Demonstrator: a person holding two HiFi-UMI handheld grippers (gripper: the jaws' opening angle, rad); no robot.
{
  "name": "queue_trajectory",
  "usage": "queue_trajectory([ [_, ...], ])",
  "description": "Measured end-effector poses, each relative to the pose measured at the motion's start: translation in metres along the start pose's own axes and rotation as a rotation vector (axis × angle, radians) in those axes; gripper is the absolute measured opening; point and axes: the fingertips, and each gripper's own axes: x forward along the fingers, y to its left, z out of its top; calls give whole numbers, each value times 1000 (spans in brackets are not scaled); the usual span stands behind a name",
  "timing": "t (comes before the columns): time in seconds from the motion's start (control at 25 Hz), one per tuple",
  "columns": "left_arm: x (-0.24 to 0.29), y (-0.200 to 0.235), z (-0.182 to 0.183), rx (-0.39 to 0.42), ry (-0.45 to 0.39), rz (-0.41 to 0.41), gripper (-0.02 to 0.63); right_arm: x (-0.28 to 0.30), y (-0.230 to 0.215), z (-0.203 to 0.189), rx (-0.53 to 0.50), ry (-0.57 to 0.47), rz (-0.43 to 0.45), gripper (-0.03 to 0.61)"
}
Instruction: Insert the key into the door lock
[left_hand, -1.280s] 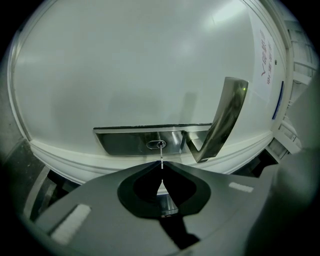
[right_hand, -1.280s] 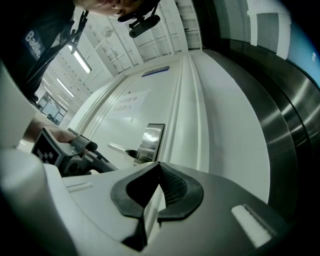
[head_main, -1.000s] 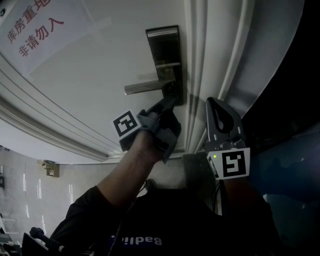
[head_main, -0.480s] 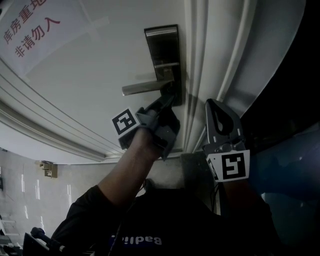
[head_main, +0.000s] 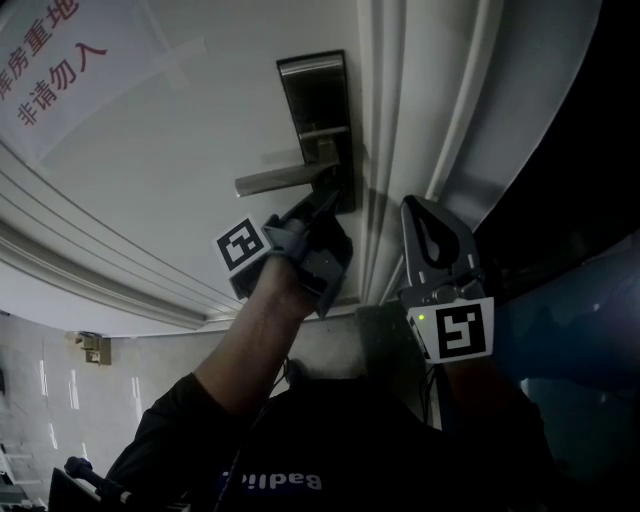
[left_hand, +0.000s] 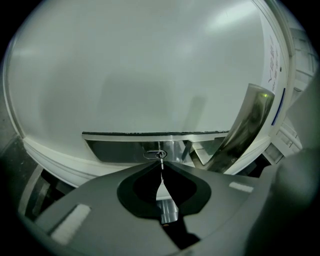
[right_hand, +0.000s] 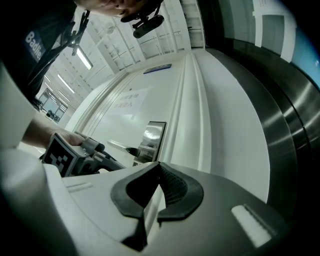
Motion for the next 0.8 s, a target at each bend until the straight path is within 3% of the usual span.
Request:
queue_trajectory([
  [0.32,1,-1,2,-2,-1,-32,43,-2,3,-3,-24,8,-8,3],
  [0.8,1,-5,4,12,-4,-93,132,-11,10,-11,-36,45,-7,5],
])
